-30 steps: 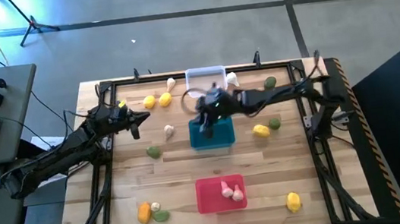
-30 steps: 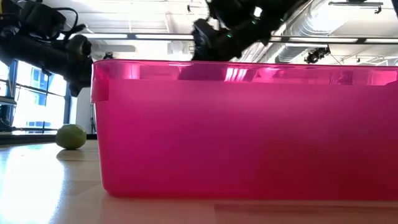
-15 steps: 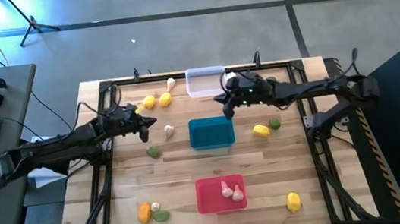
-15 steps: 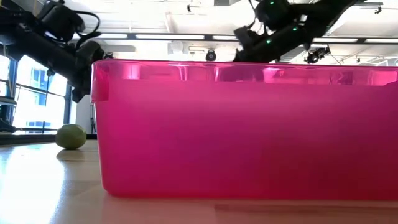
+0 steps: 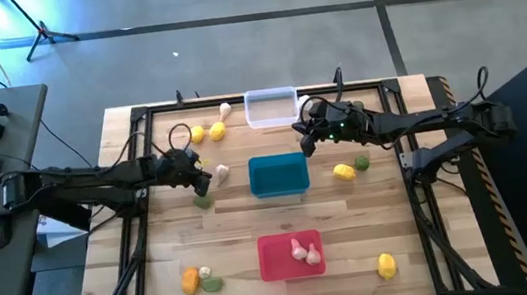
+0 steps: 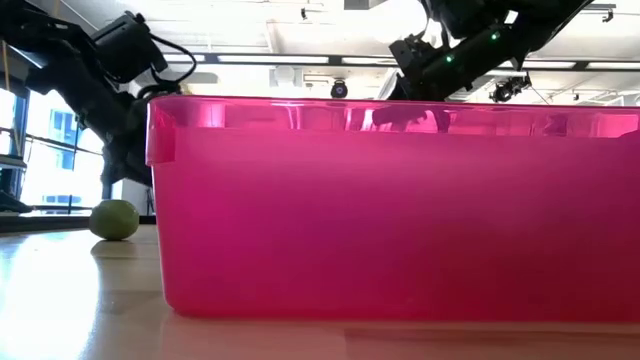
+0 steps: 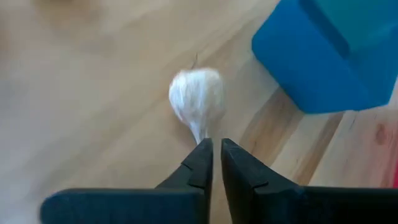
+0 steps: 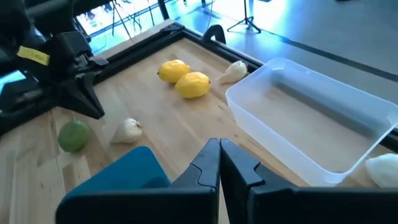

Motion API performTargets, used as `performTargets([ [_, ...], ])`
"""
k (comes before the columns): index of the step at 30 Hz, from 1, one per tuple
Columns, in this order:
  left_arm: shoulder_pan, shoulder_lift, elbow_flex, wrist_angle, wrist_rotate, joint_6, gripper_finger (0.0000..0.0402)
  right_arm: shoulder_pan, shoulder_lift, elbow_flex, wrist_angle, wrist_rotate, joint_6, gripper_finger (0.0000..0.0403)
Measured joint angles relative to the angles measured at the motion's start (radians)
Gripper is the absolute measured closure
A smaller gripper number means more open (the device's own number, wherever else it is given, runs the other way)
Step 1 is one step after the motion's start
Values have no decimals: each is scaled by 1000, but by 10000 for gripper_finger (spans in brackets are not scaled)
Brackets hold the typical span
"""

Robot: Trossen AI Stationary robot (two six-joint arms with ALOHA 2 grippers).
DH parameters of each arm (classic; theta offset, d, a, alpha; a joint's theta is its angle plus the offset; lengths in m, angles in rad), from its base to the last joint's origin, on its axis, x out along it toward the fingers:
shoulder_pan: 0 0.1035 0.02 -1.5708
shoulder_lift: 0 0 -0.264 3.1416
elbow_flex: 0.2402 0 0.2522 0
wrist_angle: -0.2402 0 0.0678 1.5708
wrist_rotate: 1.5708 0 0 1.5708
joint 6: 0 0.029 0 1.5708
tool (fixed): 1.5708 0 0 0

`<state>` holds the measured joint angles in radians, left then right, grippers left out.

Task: Sort produce into baskets
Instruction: Put the middle left white garlic into the pink bin

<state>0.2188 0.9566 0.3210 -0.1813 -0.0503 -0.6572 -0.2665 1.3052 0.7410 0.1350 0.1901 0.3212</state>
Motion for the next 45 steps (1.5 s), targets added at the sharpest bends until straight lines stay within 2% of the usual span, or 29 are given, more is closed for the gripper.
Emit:
performTargets([
  [7,-55,108,0,117,-13,-56,298,-13,0,0,-6,-37,-66,403],
  [12,-88,209,0,187,-89,-56,242,-28,0,0,-30,-64,-77,403],
  [17,-99,298,0,228,-171,-62,221,-28,0,0,-34,-73,-86,403],
  [22,-99,354,1,255,-181,-65,220,-28,0,0,-34,-78,-83,403],
  [29,-99,393,2,281,-222,-72,247,-28,0,0,-34,-68,-60,403],
  [35,-98,385,0,286,-226,-37,330,-28,0,0,-34,-51,-57,403],
  [39,-98,363,-1,283,-188,-3,388,-28,0,0,-34,-51,-62,403],
  [45,-102,334,1,268,-168,-17,391,-28,0,0,-34,-112,-155,403],
])
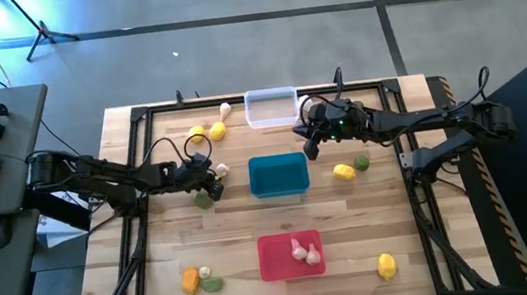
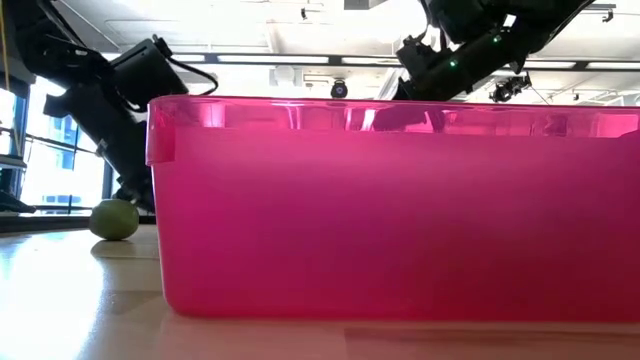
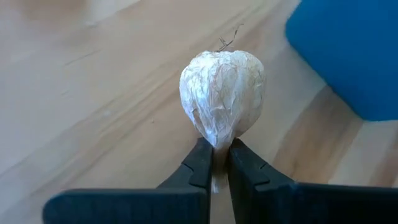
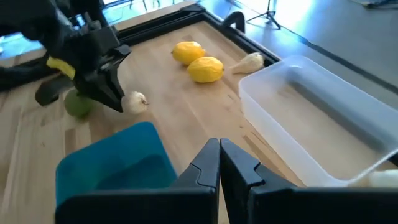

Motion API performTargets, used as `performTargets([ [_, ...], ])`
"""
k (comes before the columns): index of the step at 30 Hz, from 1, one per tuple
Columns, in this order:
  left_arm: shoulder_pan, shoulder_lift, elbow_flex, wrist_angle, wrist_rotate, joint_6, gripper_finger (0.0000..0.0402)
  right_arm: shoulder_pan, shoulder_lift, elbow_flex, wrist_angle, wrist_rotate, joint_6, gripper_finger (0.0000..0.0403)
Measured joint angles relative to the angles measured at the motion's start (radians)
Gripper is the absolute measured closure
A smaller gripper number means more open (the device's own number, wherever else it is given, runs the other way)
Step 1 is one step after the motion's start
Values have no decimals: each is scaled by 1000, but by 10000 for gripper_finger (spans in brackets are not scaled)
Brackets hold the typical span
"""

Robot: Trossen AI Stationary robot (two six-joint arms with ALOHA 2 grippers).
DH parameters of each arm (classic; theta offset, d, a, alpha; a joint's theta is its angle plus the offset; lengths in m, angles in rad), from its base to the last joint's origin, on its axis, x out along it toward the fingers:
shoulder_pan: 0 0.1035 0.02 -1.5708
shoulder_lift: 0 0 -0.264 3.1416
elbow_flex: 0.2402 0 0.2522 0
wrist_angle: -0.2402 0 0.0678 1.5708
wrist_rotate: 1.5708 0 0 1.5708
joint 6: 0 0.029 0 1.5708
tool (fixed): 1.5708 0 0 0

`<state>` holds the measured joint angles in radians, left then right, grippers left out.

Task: Sort produce into baskets
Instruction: Put the middle left white garlic into the pink bin

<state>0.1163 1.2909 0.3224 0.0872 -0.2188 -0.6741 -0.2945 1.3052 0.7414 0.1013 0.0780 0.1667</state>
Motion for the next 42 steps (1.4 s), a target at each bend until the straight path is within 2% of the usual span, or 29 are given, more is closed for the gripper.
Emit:
performTargets([
  [4,-18,-15,71,-102,3,27,394,1,0,0,0,0,-58,403],
  [10,-73,-15,267,-294,8,143,396,1,0,0,0,0,-63,403],
  [14,-135,-15,380,-329,86,226,396,1,0,1,0,0,-10,403],
  [18,-232,-11,480,-331,149,213,396,1,0,1,-11,0,76,403],
  [24,-413,12,616,-331,54,230,397,1,0,1,-11,11,103,403],
  [29,-496,113,751,-373,60,311,397,1,2,1,-11,27,104,403],
  [35,-511,310,955,-462,124,467,397,1,3,1,-16,27,114,403],
  [38,-505,409,1037,-494,140,464,397,1,3,1,-17,28,120,403],
  [42,-502,512,1114,-492,147,386,397,1,3,1,-40,28,117,403],
])
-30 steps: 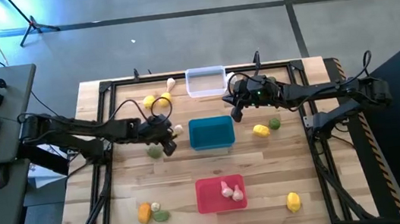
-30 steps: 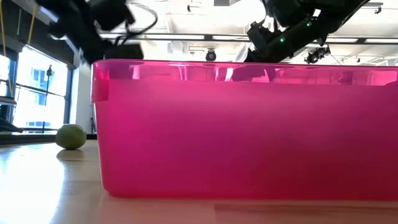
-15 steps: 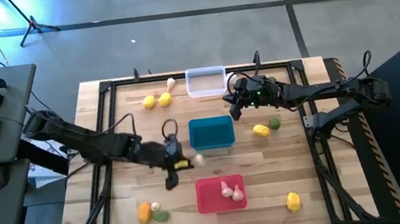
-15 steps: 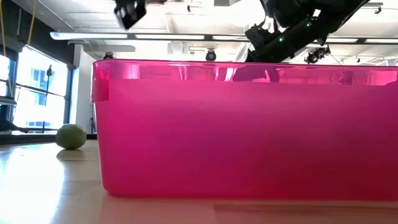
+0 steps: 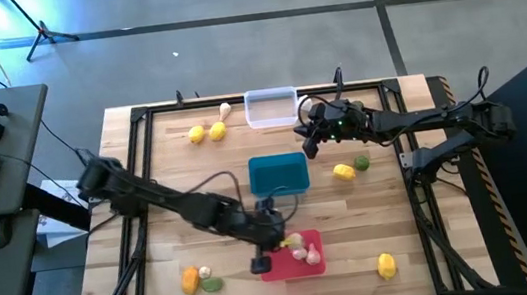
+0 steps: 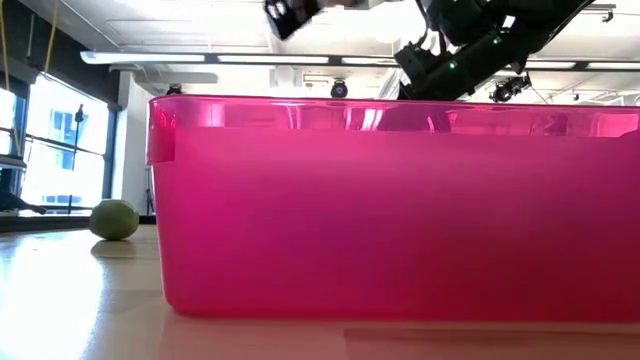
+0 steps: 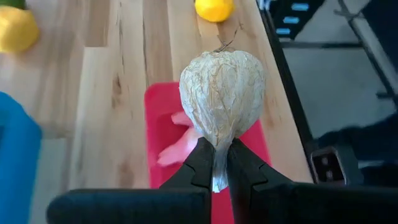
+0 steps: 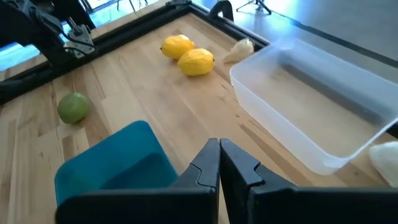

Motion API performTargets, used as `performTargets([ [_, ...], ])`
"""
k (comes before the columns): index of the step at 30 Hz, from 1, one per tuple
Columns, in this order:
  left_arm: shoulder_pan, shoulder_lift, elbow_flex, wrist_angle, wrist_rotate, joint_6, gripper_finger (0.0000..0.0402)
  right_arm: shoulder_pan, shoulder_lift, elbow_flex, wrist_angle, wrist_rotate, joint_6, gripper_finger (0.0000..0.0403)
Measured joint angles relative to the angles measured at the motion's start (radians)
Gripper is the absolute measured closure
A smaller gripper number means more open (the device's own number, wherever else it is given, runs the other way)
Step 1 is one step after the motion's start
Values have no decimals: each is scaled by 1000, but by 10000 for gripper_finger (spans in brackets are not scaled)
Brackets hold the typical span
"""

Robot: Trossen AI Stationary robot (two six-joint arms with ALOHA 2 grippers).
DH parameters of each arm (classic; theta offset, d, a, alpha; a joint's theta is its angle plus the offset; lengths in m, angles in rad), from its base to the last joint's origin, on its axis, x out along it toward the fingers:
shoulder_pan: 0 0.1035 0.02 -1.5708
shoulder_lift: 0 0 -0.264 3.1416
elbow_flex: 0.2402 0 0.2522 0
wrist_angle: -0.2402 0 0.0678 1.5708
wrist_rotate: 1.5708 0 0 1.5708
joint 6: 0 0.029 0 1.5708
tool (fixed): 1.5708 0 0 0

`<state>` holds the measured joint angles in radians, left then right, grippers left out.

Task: Sort produce into baskets
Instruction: Put the middle left white garlic into the pink bin

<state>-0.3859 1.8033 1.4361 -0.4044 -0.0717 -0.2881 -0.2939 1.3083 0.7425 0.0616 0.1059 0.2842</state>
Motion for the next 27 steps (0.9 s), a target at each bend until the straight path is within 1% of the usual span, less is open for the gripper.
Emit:
performTargets([
  [4,-1,90,45,8,0,-106,397,0,0,0,-33,2,4,403],
  [8,-21,168,48,57,-30,-229,397,0,0,0,-65,2,4,403],
  [11,-42,215,48,93,-34,-281,397,0,0,0,-84,2,0,403],
  [17,-69,244,48,94,-29,-313,397,0,0,0,-90,9,-23,403],
  [27,-58,283,48,105,12,-322,397,0,0,0,-100,33,-23,403],
])
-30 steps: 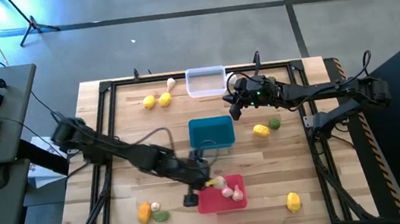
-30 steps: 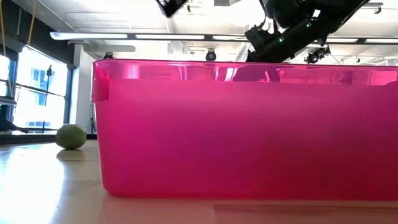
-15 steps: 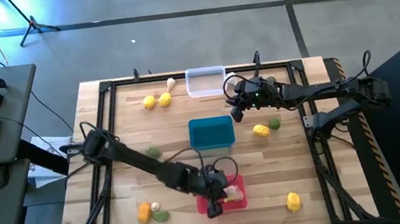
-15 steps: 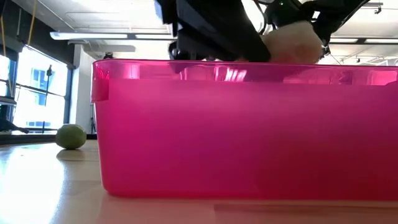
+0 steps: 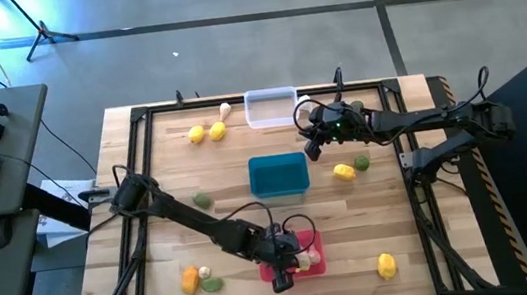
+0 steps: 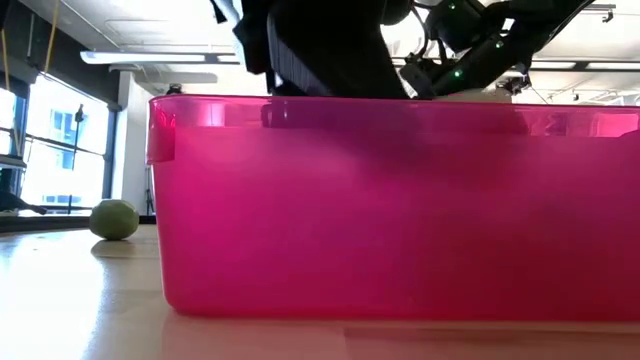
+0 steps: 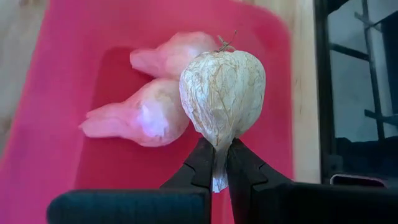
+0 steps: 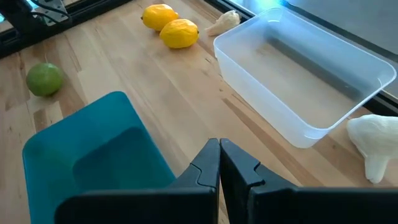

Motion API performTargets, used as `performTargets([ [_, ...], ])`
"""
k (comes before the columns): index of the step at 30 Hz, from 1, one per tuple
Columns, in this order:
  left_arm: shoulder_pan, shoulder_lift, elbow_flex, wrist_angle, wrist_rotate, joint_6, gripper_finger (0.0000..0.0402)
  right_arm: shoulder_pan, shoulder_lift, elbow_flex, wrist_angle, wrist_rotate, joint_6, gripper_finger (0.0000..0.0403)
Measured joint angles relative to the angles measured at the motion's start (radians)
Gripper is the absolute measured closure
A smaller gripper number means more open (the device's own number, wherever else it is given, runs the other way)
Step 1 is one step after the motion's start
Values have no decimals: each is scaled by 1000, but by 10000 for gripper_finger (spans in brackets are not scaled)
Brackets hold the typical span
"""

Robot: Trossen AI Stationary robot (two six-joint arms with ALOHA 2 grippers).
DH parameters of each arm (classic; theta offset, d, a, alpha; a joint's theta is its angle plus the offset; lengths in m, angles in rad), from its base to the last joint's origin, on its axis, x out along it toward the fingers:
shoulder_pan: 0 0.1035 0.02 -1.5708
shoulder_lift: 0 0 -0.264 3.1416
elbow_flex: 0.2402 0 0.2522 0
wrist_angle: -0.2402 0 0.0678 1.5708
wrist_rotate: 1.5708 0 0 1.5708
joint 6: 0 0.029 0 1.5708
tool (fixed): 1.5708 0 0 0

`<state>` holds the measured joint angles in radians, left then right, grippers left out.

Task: Sort produce into baskets
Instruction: Put the middle left white garlic into the pink bin, then put the garlic into the pink bin

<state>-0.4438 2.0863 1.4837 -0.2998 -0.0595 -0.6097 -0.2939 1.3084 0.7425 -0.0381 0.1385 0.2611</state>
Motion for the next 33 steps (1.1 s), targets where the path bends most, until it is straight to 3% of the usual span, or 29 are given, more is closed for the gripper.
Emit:
performTargets([
  [7,5,9,0,7,41,0,392,0,0,0,-4,10,-5,403],
  [19,5,8,0,17,75,19,290,0,0,0,-3,16,0,403],
  [24,8,7,0,21,75,50,265,0,0,0,-3,16,8,403],
  [28,14,-42,0,-6,50,180,277,0,0,0,-2,-3,-14,403],
  [33,36,-153,-33,-31,-11,279,344,0,0,0,-2,25,-29,403],
])
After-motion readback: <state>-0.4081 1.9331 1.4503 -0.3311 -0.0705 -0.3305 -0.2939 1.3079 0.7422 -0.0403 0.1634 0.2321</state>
